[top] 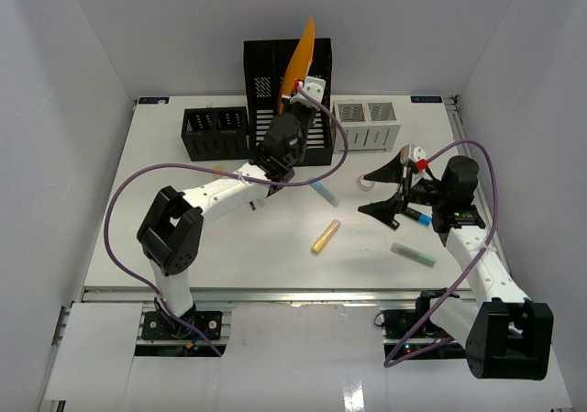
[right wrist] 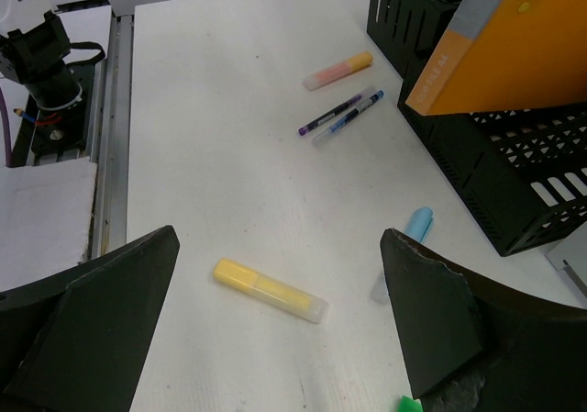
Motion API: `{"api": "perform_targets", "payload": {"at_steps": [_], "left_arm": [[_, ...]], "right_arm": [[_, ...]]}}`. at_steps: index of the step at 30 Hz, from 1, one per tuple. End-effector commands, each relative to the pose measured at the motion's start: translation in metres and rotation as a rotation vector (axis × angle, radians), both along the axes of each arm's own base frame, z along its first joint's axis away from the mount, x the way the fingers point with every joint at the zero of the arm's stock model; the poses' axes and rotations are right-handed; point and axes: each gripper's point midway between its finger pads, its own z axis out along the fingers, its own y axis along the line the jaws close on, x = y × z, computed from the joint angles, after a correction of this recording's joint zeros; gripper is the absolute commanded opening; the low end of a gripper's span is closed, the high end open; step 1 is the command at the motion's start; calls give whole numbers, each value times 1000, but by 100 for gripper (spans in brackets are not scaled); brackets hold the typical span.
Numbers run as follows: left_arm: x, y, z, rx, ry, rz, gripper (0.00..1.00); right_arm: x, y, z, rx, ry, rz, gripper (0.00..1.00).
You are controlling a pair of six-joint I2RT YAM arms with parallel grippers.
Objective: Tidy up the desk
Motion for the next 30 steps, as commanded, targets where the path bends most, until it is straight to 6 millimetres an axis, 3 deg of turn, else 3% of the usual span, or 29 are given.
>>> {"api": "perform_targets", "payload": {"at_steps": [1, 5, 12, 19, 30], "left_arm": [[3, 12, 67, -29, -144, 60, 0], [6, 11, 76, -24, -182, 61, 0], [22, 10, 73, -83, -183, -8, 0], [29, -1, 39, -93, -165, -83, 0], [38, 3, 8, -113, -132, -116, 0]], "right_arm": [[-1, -1, 1, 7, -21, 16, 97], [-1, -1, 0, 8, -20, 19, 97], [-2, -1, 1, 8, -23, 21, 97], [-3, -1, 3, 9, -31, 27, 97], [-5, -2, 4, 10, -37, 35, 97]]}}
